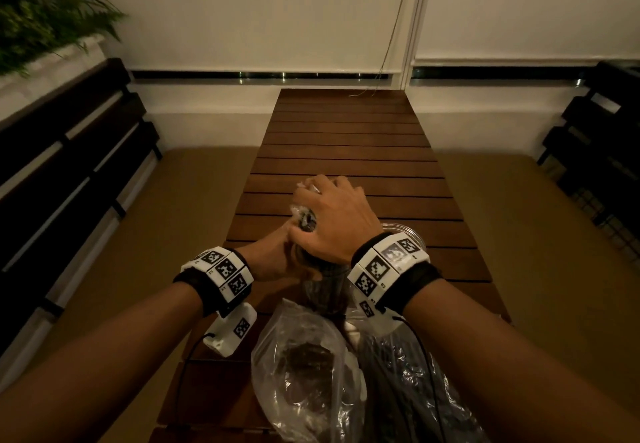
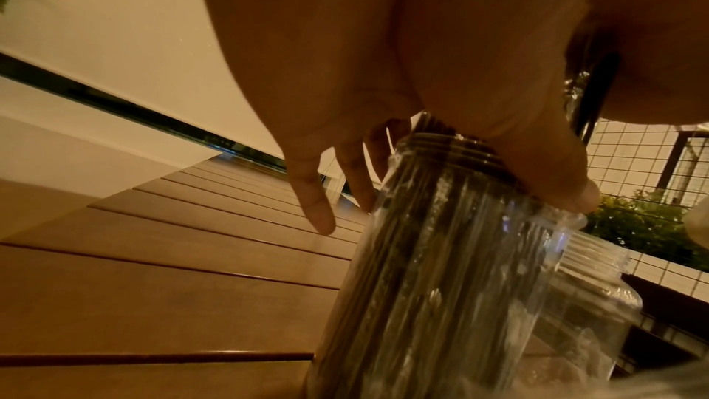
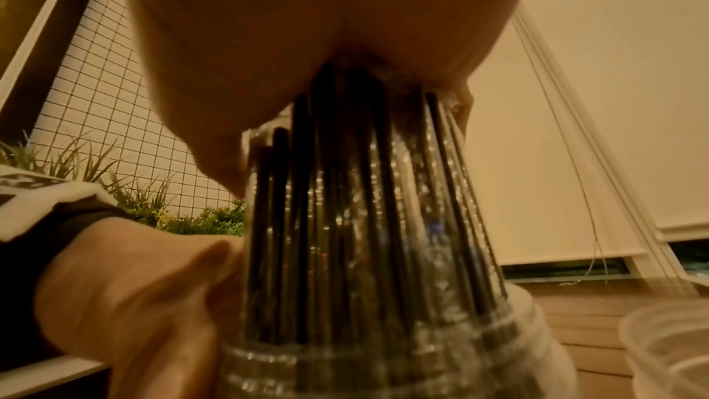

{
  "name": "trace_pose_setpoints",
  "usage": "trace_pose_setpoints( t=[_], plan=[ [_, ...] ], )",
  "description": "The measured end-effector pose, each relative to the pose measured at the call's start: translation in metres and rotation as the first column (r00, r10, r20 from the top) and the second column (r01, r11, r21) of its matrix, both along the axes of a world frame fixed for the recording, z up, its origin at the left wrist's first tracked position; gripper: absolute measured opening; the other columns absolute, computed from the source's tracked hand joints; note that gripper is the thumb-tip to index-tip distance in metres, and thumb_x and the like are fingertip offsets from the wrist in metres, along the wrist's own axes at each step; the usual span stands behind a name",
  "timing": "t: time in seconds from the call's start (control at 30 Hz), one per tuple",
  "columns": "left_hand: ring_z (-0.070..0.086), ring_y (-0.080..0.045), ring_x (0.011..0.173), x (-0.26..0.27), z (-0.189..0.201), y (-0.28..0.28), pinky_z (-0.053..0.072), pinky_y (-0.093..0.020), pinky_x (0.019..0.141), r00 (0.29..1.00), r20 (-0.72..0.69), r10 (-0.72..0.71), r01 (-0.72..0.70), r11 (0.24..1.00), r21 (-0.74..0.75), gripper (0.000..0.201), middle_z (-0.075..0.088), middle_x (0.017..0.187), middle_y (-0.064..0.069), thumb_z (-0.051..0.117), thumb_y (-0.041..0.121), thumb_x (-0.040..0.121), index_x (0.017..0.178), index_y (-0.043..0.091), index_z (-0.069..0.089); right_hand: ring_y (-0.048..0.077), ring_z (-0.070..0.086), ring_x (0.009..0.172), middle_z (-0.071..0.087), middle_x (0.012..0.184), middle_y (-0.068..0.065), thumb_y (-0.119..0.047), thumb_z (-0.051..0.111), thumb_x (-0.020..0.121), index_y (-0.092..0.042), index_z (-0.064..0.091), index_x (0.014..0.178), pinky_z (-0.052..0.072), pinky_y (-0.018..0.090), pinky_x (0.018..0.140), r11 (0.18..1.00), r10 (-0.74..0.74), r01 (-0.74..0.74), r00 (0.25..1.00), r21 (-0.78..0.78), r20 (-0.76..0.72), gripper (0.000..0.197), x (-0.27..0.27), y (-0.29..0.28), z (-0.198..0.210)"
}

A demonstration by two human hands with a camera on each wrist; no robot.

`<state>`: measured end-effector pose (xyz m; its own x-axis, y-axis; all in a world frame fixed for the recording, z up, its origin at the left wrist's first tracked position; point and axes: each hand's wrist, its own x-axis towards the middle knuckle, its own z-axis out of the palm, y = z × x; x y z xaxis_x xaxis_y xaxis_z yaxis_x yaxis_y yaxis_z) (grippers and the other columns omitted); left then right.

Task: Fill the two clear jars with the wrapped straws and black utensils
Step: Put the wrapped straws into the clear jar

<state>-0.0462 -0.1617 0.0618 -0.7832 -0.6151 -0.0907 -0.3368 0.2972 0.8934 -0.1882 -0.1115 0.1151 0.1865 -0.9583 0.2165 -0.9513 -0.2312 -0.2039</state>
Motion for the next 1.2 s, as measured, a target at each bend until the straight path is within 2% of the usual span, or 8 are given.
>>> trace_pose_setpoints(
  t=[0.17,0.27,0.53,0.67,0.77,0.93,1.07,1.2],
  plan=[
    [0.06,0.016,0.104,0.001,0.005,0.0,0.05,-0.006,0.083,1.0,0.017,-0.026,0.026,1.0,-0.002,0.067,0.062,0.115,0.018,0.08,-0.009,0.072,0.127,0.015,0.051,0.019,0.052,0.103,0.059,0.114,-0.001,-0.046,0.057,0.087,-0.025,0.065,0.112,0.047,0.042,0.09,0.999,0.01,-0.006,0.997,-0.053,0.076,0.033,0.001,-0.005,0.017],
    [0.058,0.022,0.098,0.003,0.008,0.001,0.049,-0.003,0.077,0.998,0.059,-0.013,0.015,0.999,-0.034,0.066,0.066,0.101,0.029,0.08,-0.009,0.072,0.114,0.033,0.052,0.02,0.052,0.111,0.059,0.124,-0.002,-0.049,0.056,0.088,-0.025,0.066,0.116,0.043,0.041,0.093,0.994,0.02,-0.012,0.997,-0.112,0.074,0.038,0.002,-0.004,0.018],
    [0.06,0.019,0.099,0.01,0.003,0.004,0.049,-0.003,0.079,0.997,0.076,-0.009,0.01,1.0,-0.017,0.053,0.06,0.115,0.017,0.078,-0.001,0.077,0.117,0.028,0.056,0.023,0.041,0.134,0.048,0.144,-0.004,-0.066,0.052,0.088,-0.035,0.053,0.133,0.031,0.052,0.108,0.997,0.07,-0.07,0.997,0.012,0.012,0.054,-0.001,0.0,0.015],
    [0.055,0.02,0.109,0.015,-0.005,0.0,0.051,-0.006,0.084,0.998,0.051,0.044,-0.047,0.997,0.063,0.101,0.048,0.131,0.019,0.082,-0.002,0.073,0.148,0.026,0.02,0.014,0.039,0.137,0.051,0.141,-0.009,-0.063,0.055,0.089,-0.037,0.056,0.13,0.027,0.05,0.112,0.99,0.039,-0.001,0.962,-0.139,0.27,0.048,-0.017,0.025,0.044],
    [0.054,0.004,0.117,0.021,-0.002,-0.003,0.053,-0.025,0.096,0.989,0.13,0.076,-0.08,0.996,0.028,0.114,0.049,0.13,0.021,0.085,0.007,0.07,0.144,0.043,0.006,0.009,0.044,0.128,0.058,0.13,-0.011,-0.053,0.053,0.092,-0.033,0.062,0.12,0.035,0.045,0.109,0.973,-0.042,0.129,0.914,-0.19,0.404,0.035,-0.044,0.06,0.051],
    [0.059,-0.008,0.114,0.054,0.017,0.01,0.051,-0.041,0.101,0.918,0.186,0.351,-0.304,0.922,-0.238,0.083,0.054,0.133,0.006,0.076,0.023,0.081,0.146,0.038,0.027,0.002,0.048,0.11,0.056,0.109,-0.019,-0.036,0.062,0.093,-0.035,0.065,0.106,0.037,0.028,0.094,0.93,-0.313,0.366,0.835,-0.031,0.453,0.014,-0.11,0.149,0.011],
    [0.062,0.008,0.095,0.08,0.038,0.072,0.055,-0.017,0.079,0.868,-0.071,0.491,-0.477,0.787,-0.391,0.032,0.065,0.105,0.017,0.057,0.024,0.092,0.111,0.05,0.053,0.004,0.053,0.101,0.062,0.118,-0.011,-0.035,0.062,0.093,-0.042,0.056,0.104,0.042,0.025,0.086,0.803,-0.596,0.508,0.688,0.312,0.415,0.015,-0.148,0.219,-0.052],
    [0.067,0.004,0.087,0.067,0.045,0.155,0.05,-0.001,0.074,0.843,-0.254,0.474,-0.533,0.795,-0.289,0.026,0.072,0.094,0.017,0.059,0.012,0.09,0.091,0.035,0.07,0.016,0.055,0.112,0.058,0.134,0.002,-0.04,0.068,0.089,-0.028,0.056,0.128,0.043,0.03,0.092,0.674,-0.73,0.564,0.607,0.478,0.314,0.043,-0.16,0.263,-0.108]
  ],
)
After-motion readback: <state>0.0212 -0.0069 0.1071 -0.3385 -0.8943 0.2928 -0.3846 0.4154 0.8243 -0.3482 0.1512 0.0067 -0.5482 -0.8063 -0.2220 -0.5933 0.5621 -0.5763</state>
